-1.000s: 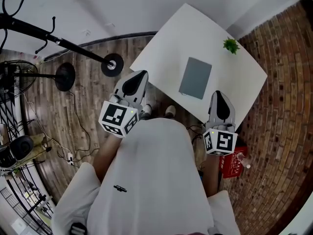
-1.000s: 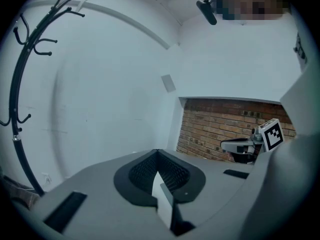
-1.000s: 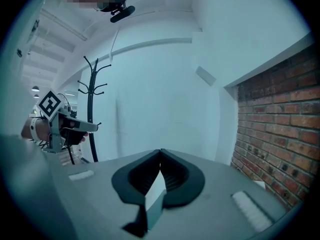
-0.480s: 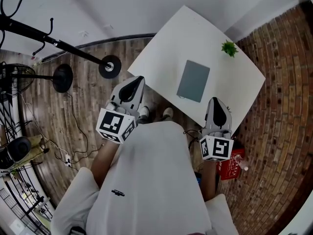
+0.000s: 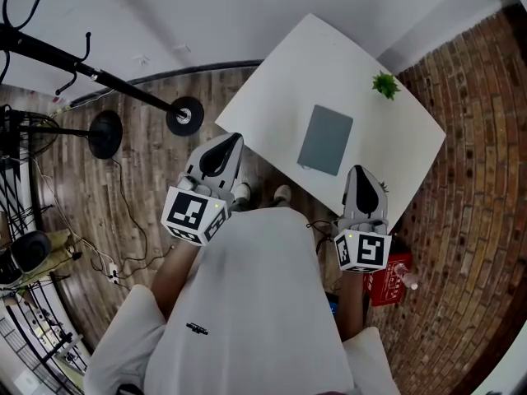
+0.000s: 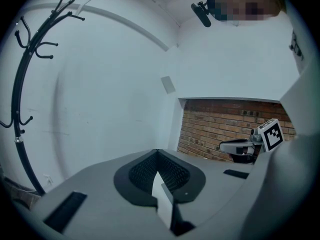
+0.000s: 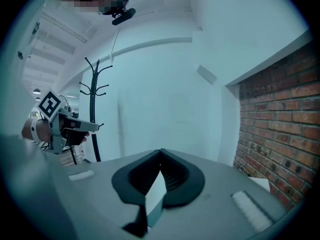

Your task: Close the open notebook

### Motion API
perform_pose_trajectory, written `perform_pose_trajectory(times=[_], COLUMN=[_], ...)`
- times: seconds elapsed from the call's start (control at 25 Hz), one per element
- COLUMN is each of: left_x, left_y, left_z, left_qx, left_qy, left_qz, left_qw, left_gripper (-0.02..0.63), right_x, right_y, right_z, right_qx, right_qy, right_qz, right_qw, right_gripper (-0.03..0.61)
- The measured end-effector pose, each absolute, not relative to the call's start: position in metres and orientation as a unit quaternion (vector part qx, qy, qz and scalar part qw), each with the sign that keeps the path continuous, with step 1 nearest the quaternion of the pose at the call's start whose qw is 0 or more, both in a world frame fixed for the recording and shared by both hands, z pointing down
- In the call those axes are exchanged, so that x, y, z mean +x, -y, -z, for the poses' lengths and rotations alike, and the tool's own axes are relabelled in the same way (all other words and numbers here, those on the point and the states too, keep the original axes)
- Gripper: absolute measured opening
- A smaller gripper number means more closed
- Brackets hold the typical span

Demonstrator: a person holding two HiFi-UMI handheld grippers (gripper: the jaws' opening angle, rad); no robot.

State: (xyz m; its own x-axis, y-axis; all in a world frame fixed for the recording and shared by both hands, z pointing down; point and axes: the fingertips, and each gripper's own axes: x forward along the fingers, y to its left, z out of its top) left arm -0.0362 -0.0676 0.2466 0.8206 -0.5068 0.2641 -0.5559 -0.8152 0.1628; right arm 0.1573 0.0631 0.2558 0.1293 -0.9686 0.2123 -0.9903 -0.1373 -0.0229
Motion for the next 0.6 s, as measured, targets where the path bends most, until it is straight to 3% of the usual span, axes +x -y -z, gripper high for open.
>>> perform_pose_trajectory(times=[0.6], left_x=[-0.0352], left_y=[0.0599], left_z=[-0.2433], left_qx=[0.949], left_qy=[0.274], left_qz=[-0.106], left_qw=[0.116], left_gripper=[0.008], right_x=[0.1474], right_y=[-0.0633], right_z=[-0.2522], right_qx=[0.750], right_qy=[0.653], right_qz=[-0.087], right_qw=[0.055], right_gripper=[0.011])
